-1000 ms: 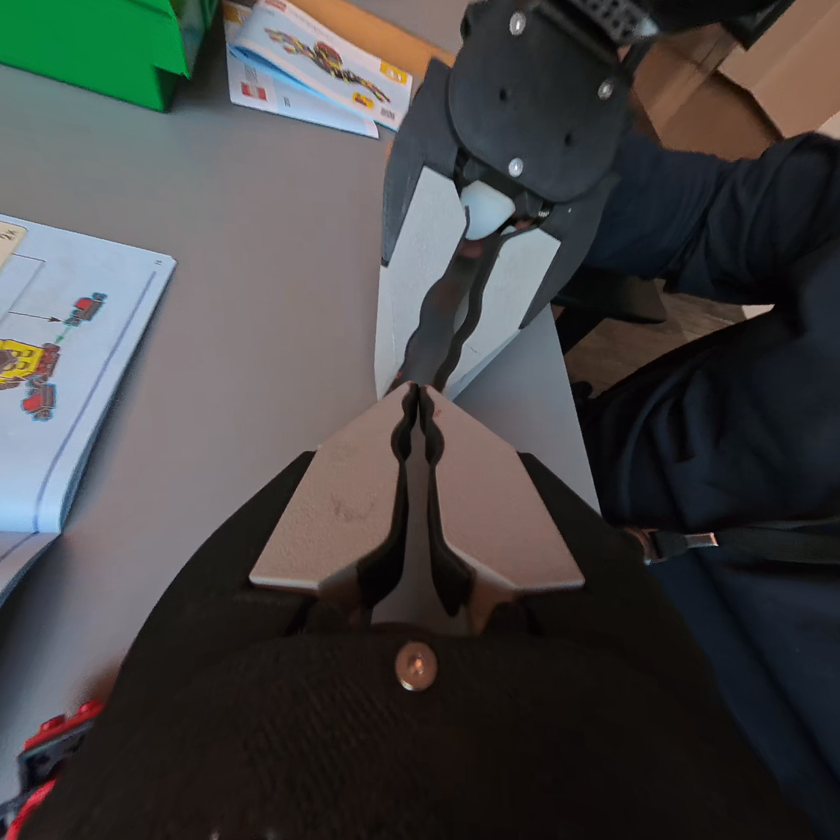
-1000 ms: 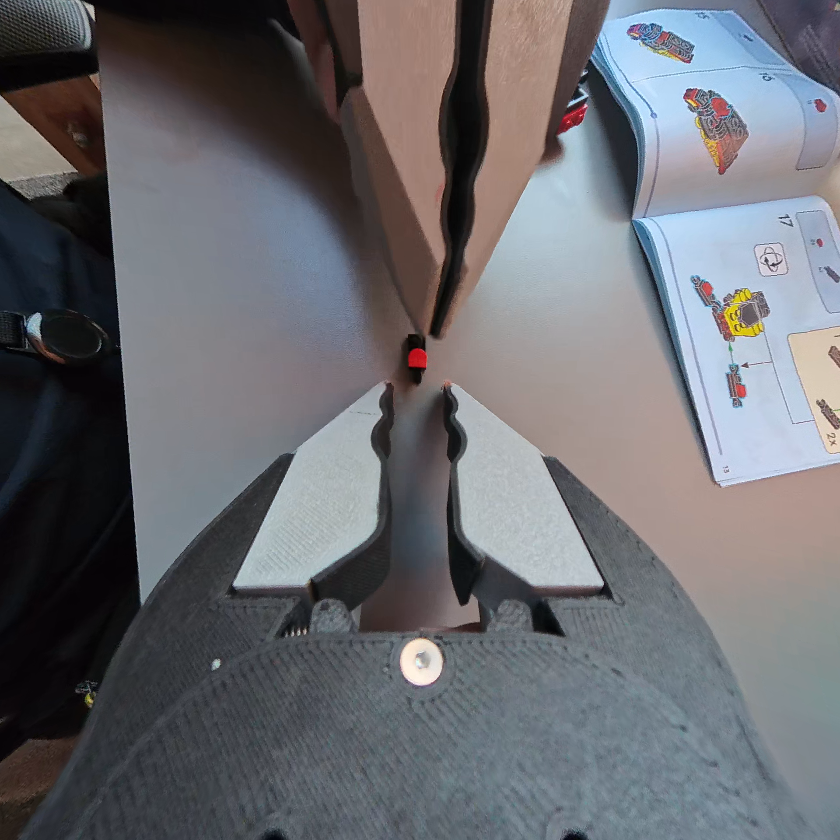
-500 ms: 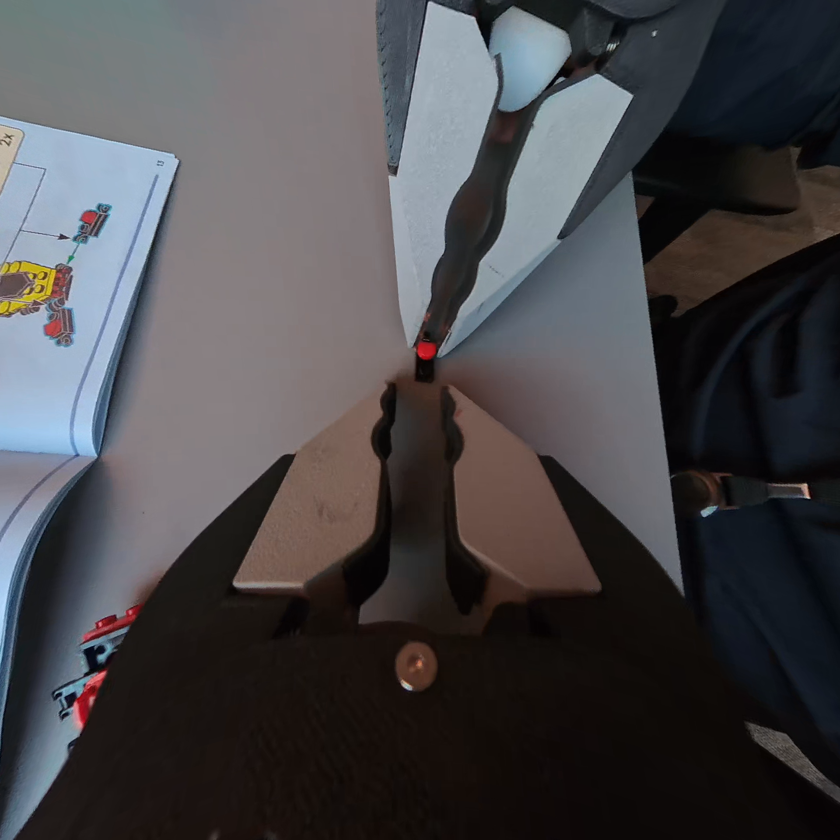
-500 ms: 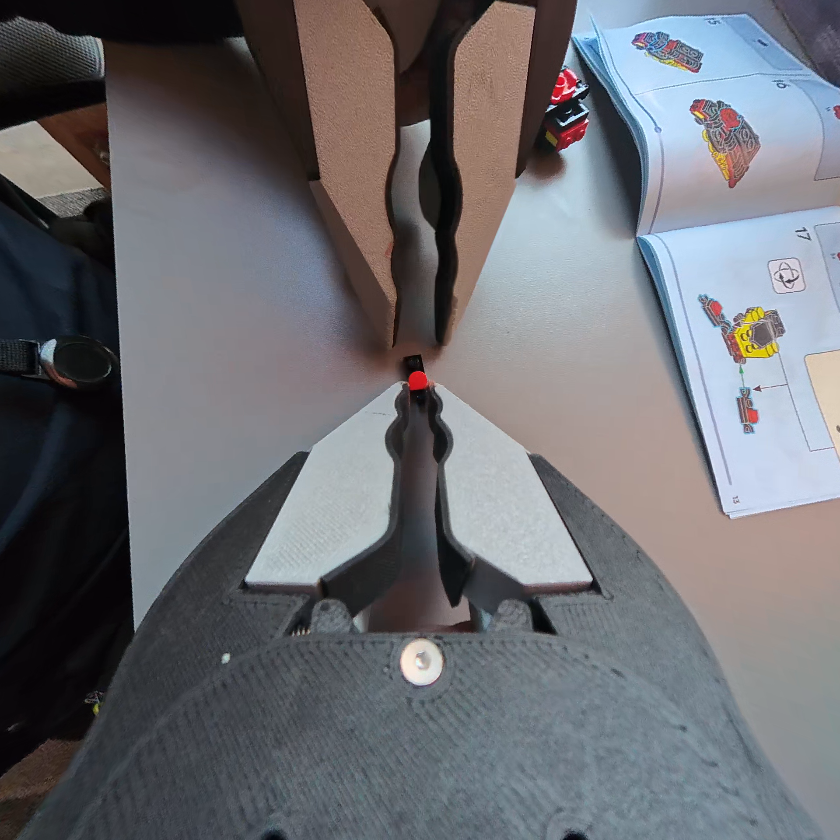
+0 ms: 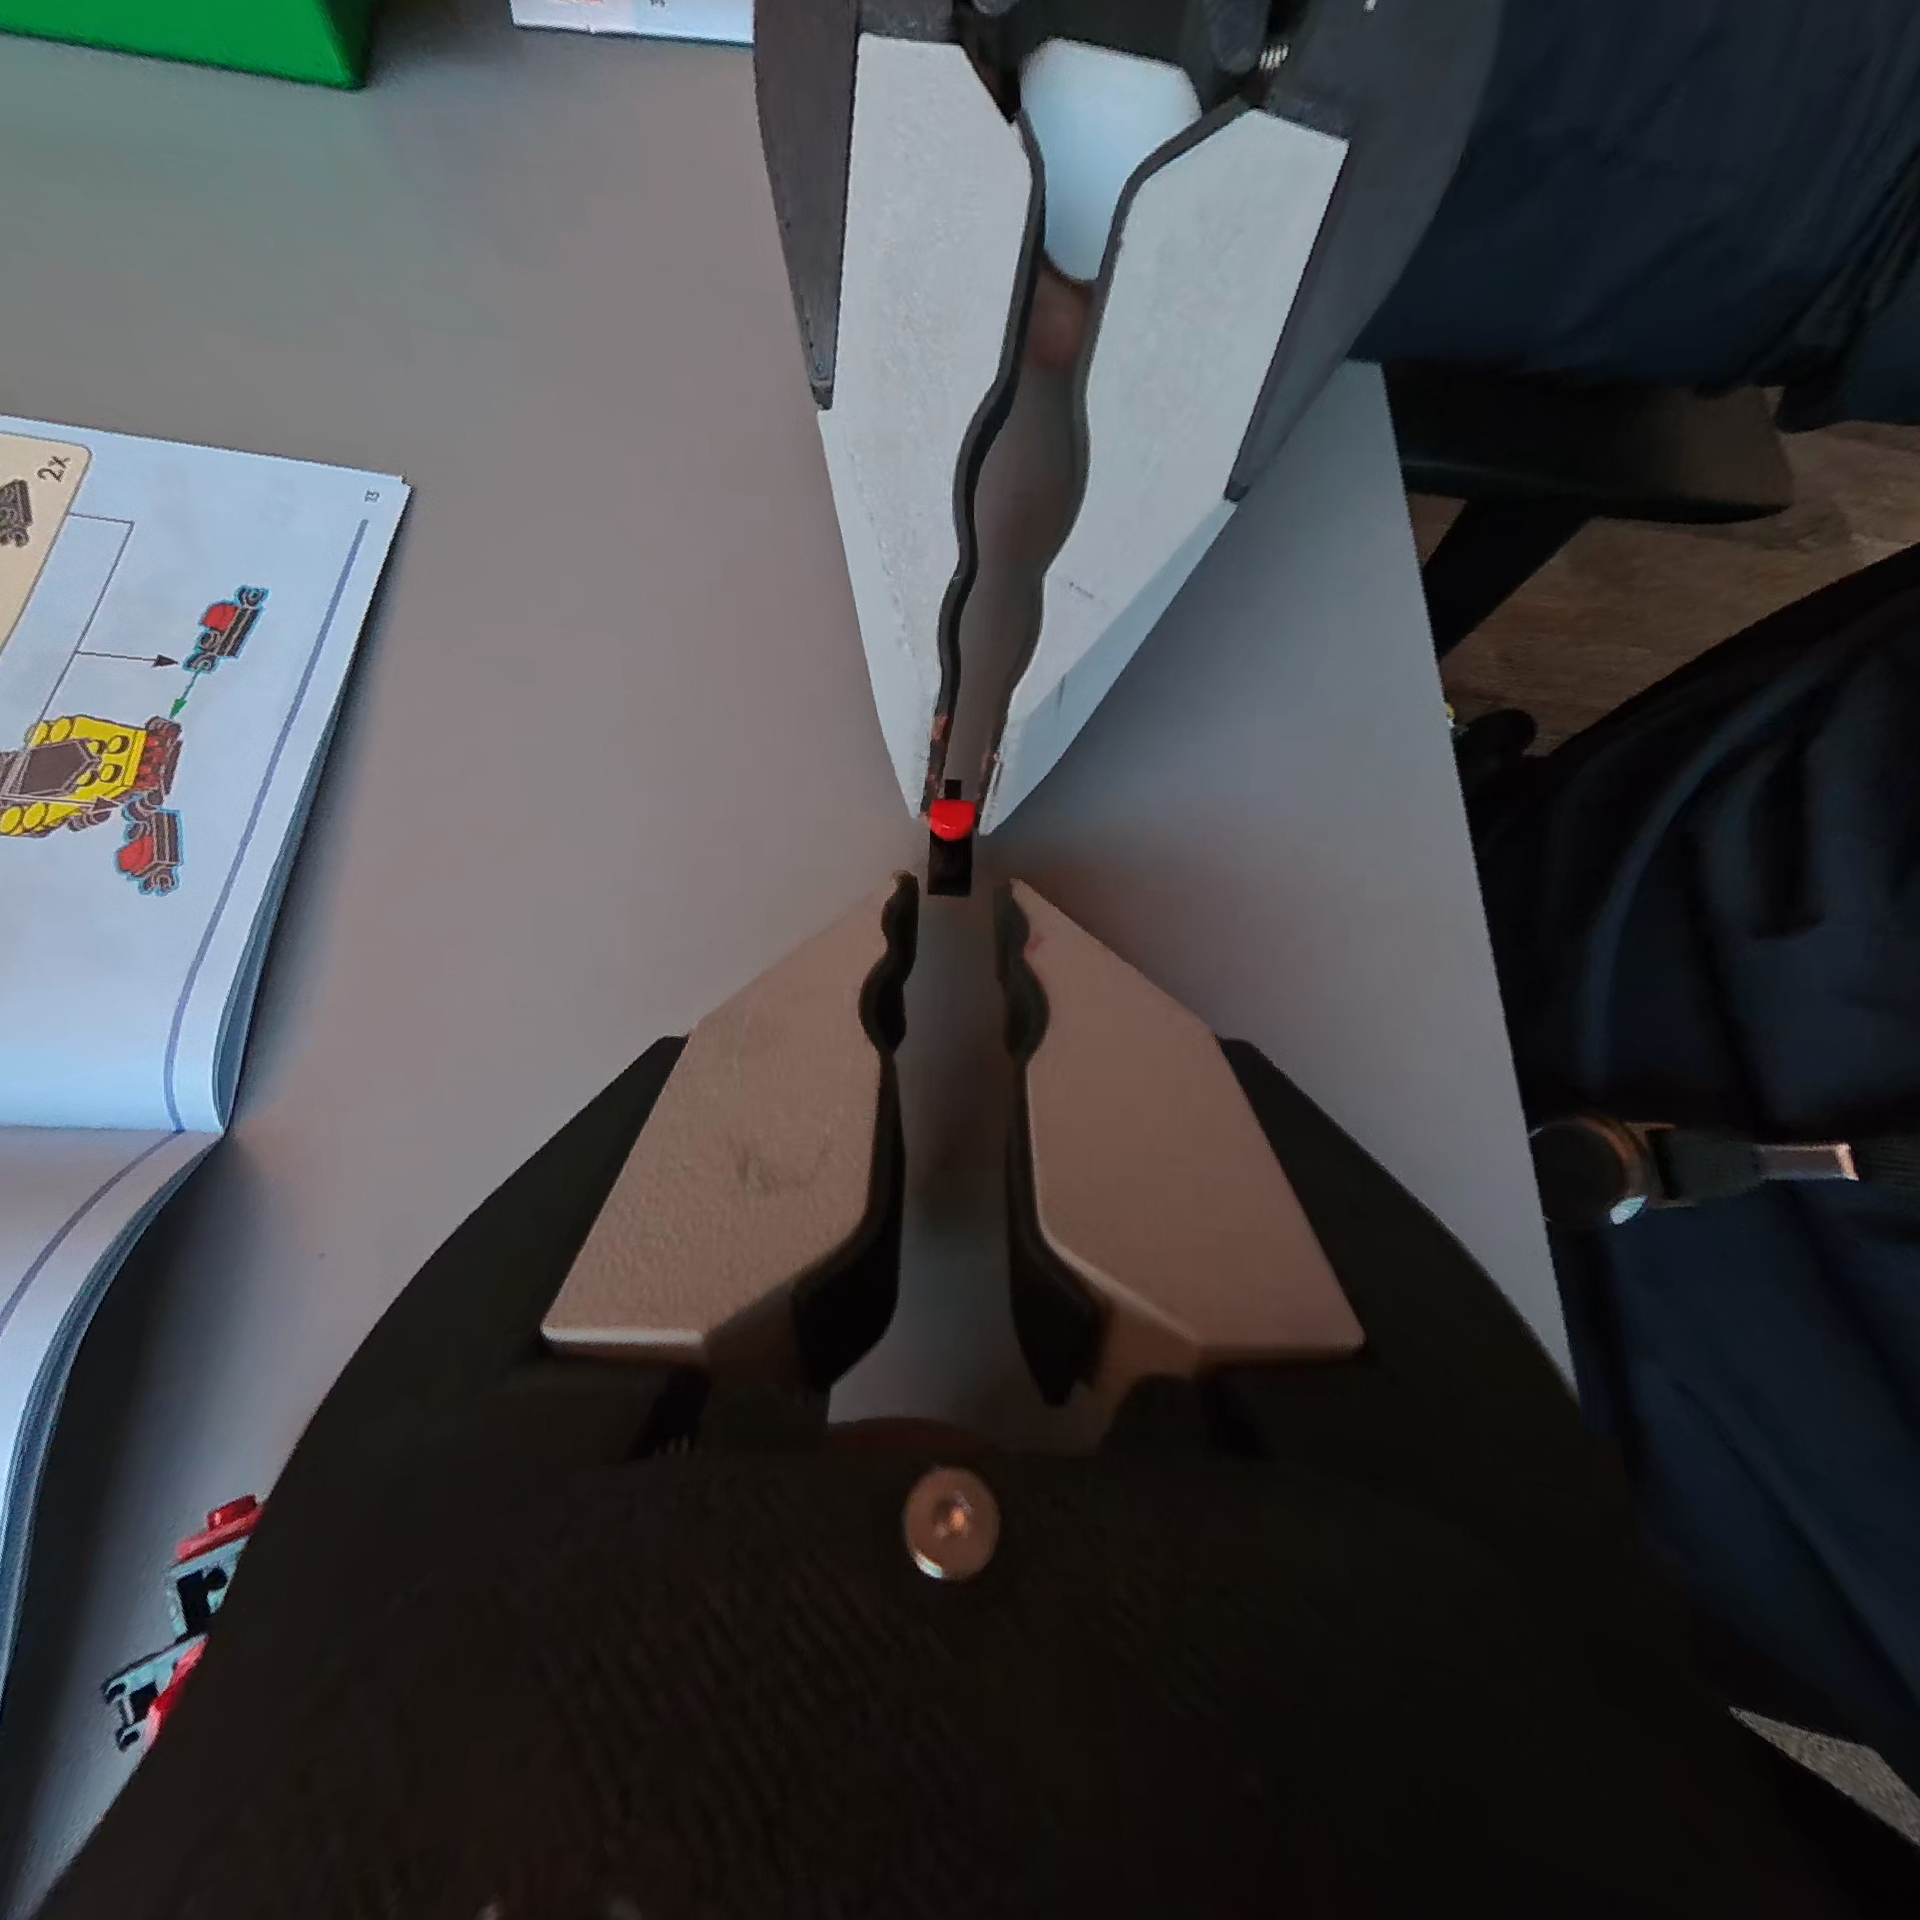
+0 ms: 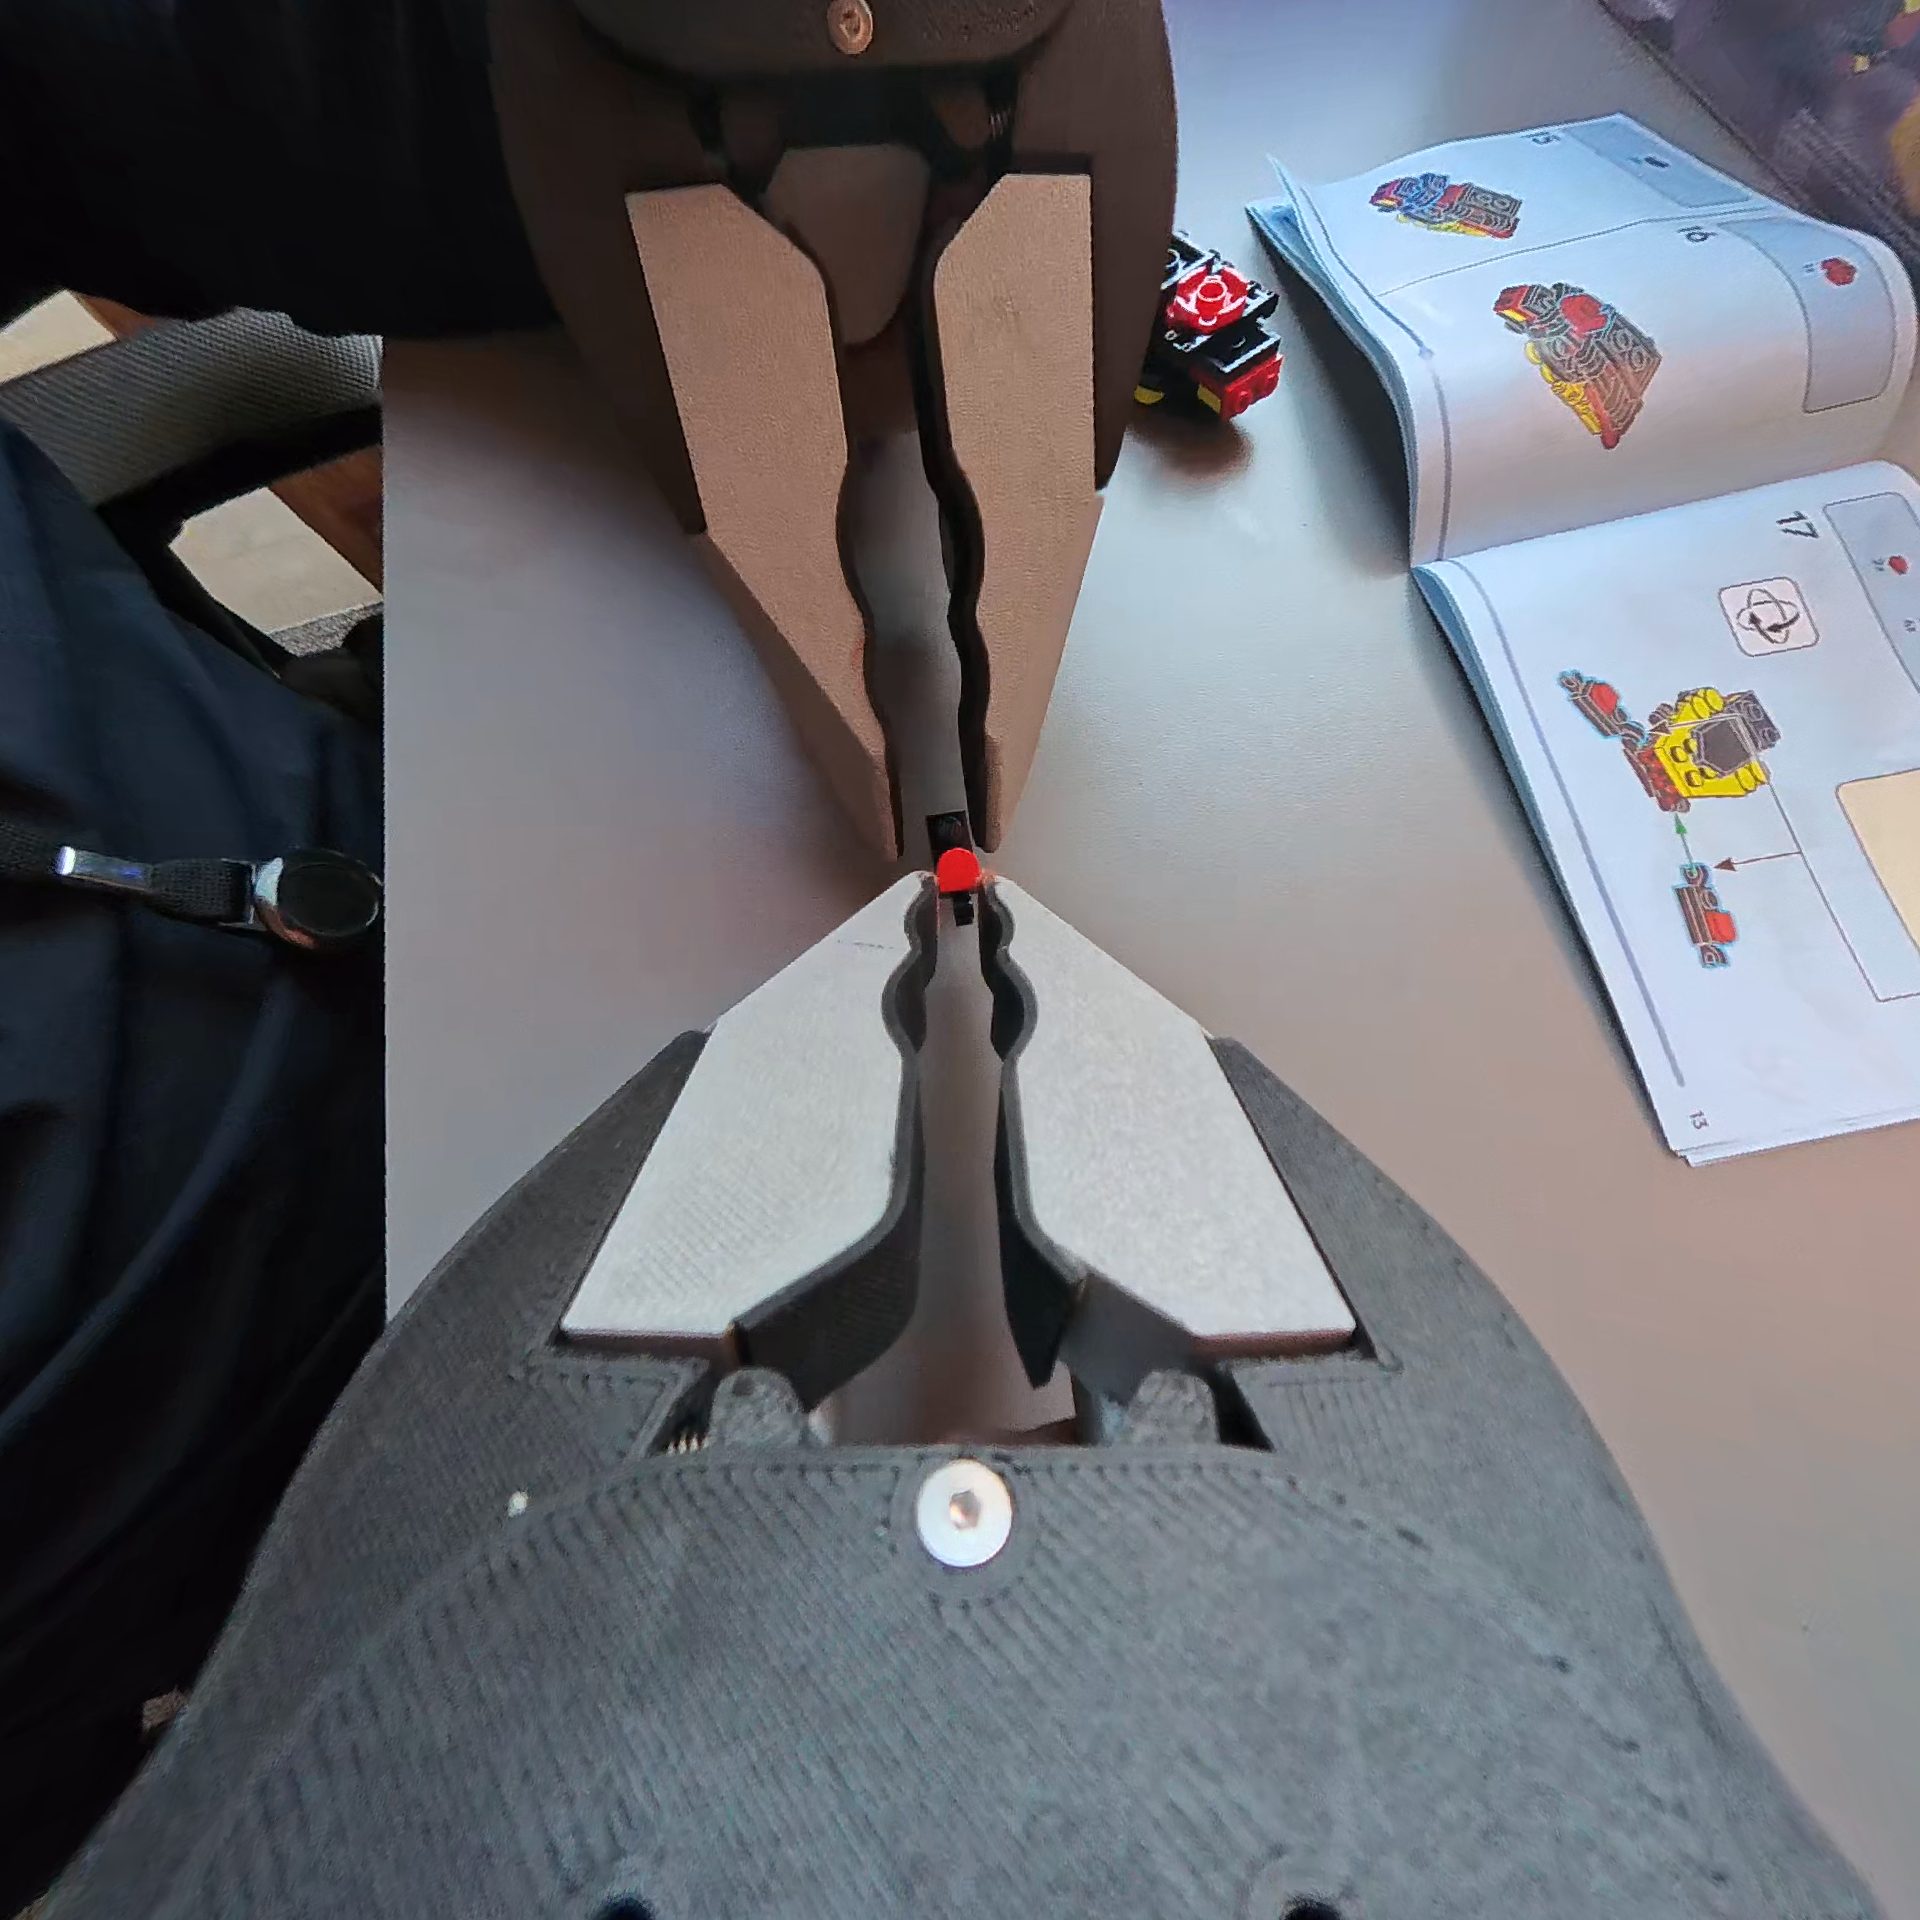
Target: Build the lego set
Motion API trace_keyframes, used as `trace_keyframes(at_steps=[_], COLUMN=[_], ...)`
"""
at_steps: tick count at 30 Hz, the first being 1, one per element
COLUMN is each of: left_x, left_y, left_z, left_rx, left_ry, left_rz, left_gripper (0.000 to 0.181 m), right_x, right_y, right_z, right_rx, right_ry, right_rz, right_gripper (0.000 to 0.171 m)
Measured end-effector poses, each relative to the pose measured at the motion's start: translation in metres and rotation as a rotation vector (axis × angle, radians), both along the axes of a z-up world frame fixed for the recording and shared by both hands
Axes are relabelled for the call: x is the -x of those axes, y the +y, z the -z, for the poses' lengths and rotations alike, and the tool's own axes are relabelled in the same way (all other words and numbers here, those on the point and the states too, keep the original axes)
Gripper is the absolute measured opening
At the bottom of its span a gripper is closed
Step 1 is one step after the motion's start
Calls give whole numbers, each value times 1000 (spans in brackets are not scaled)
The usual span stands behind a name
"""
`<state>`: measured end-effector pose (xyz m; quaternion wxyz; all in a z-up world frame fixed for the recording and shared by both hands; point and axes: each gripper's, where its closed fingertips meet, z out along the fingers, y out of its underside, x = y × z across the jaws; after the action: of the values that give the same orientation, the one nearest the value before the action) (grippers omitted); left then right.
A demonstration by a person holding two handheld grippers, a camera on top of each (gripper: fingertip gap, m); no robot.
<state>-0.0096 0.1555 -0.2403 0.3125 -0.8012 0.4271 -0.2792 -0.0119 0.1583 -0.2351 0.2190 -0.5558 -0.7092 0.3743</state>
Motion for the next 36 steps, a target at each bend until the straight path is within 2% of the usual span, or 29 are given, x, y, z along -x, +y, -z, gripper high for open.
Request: trace_keyframes(at_steps=[1,5,12,14,16,21,27,33,36], left_x=[-1,-3,-4,-5,-4,-2,0,-3,-4], left_y=[0,0,-2,-2,-1,-4,-8,-19,-22], left_z=[-2,-6,-8,-15,-21,-40,-57,-70,-74], left_rx=[1,2,2,15,34,175,368,461,477], left_ry=[-18,-56,-51,-95,-137,-327,-547,-652,-673], left_rz=[0,7,17,9,2,-13,-5,67,89], left_gripper=[11,5,5,5,5,5,6,6,6], right_x=[0,1,0,0,0,-3,-2,4,6], right_y=[-1,-4,-5,-4,-1,2,-5,-15,-19], right_z=[-1,-3,-5,-7,-11,-30,-57,-67,-71], right_rx=[3,1,-21,-58,-107,-237,-494,-591,-641], right_ry=[4,12,14,24,40,147,301,361,385], right_rz=[-5,-15,-21,-24,-18,2,3,-45,-61], right_gripper=[4,4,5,17,21,25,24,23,17])
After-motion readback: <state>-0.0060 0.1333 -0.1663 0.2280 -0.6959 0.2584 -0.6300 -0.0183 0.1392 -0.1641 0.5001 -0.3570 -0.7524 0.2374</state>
